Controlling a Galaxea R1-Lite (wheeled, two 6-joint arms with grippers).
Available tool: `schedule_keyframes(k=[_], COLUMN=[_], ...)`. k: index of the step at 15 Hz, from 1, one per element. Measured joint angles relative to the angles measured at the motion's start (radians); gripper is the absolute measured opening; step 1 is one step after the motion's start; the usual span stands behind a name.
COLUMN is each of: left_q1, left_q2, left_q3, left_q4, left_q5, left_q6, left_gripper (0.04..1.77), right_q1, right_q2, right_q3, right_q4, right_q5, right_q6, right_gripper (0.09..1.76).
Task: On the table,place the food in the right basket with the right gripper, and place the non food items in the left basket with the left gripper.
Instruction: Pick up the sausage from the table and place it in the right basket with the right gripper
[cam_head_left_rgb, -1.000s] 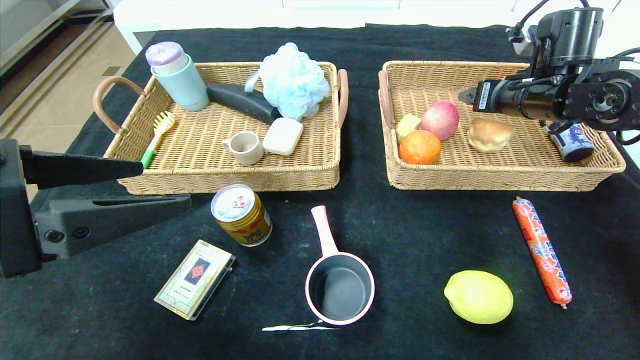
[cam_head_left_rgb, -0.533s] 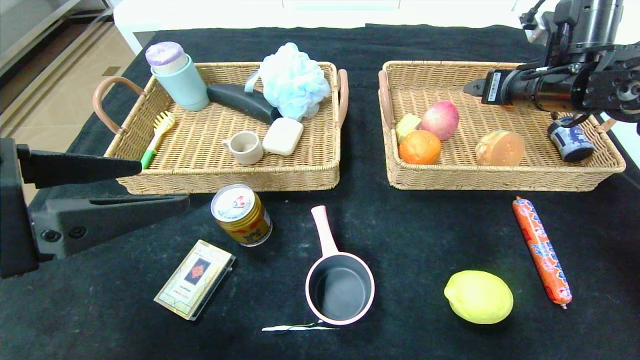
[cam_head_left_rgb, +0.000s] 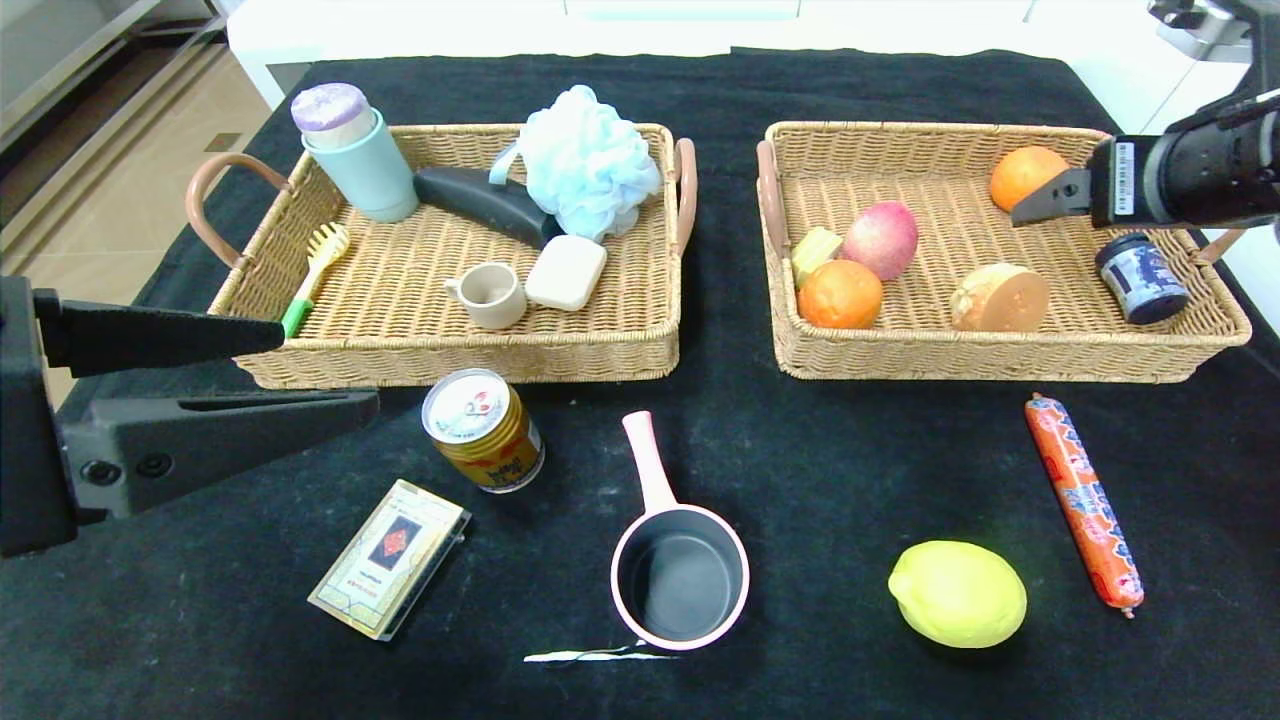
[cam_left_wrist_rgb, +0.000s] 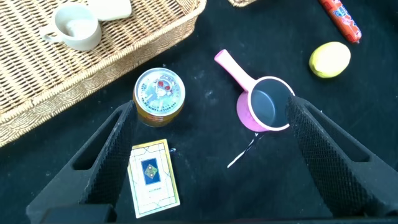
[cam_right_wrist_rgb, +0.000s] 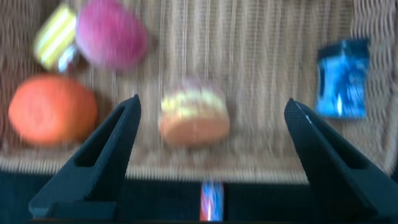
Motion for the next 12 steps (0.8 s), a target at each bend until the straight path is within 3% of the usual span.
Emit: schedule_keyframes(k=[5, 12], left_q1=[0.0, 0.0], left_q2=[-0.002, -0.001], left_q3=[0.0, 0.001], left_q4=[0.0, 0.001], left_q5=[0.0, 0.0], left_q6=[0.0, 0.0], left_gripper=[1.72, 1.72], right_q1=[0.02, 0.02], right_q2=[-0.113, -0.192], right_q3=[0.017, 0.297], right_q4=[0.254, 0.289], right_q5=[0.003, 0.016], right_q6=[-0.001, -0.049], right_gripper=[1.7, 1.7])
